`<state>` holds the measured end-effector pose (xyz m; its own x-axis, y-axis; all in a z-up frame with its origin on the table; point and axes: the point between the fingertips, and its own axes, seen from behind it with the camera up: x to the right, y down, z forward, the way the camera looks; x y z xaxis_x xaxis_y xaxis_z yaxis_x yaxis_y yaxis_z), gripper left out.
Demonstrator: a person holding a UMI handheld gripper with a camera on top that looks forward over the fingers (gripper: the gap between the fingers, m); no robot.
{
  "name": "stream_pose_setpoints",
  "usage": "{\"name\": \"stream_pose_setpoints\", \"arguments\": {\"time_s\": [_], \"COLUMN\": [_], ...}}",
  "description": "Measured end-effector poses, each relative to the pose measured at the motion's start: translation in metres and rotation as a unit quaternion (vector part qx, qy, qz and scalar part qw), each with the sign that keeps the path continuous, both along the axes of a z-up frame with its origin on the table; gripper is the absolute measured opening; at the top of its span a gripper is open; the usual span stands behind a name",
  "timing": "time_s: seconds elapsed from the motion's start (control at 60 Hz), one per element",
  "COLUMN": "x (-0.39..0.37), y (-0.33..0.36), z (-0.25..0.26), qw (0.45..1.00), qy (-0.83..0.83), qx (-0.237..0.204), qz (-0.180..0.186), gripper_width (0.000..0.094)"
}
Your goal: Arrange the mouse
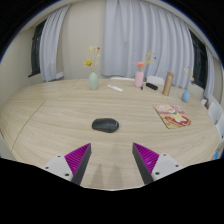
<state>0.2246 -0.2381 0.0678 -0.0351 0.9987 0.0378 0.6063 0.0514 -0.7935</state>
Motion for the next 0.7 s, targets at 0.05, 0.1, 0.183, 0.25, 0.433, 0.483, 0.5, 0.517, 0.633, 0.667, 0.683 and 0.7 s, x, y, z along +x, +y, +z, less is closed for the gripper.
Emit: {"name": "stream_pose_setpoints", "arguments": {"time_s": [0.05,0.1,0.183,0.25,0.433,0.483,0.5,0.517,0.633,0.667,0.683,0.7], "x": [-0.012,-0.024,-0.045,-0.061,-0.105,-0.114,-0.118,-0.121,-0.141,-0.147,-0.15,-0.153], "y": [-0.001,0.0,0.001,0.0,0.0,0.0,0.001,0.001,-0.002,-0.003,-0.002,-0.002], "z": [-0.004,-0.008,-0.016,-0.022,-0.048,-0.055,-0.057,-0.059,-0.065,-0.066,-0.066,-0.066], "qw": [1.0,1.0,1.0,1.0,1.0,0.999,0.999,0.999,0.999,0.999,0.999,0.999], "qy": [0.0,0.0,0.001,-0.001,-0.014,-0.019,-0.02,-0.021,-0.026,-0.024,-0.023,-0.022], "qx": [-0.002,0.0,-0.002,-0.005,-0.006,-0.004,-0.003,-0.003,-0.013,-0.012,-0.011,-0.009], "qz": [0.006,0.009,0.015,0.016,0.027,0.03,0.031,0.031,0.039,0.041,0.042,0.044], "gripper_width": [0.0852,0.0853,0.0853,0.0853,0.0852,0.0852,0.0851,0.0853,0.085,0.0859,0.086,0.0862]}}
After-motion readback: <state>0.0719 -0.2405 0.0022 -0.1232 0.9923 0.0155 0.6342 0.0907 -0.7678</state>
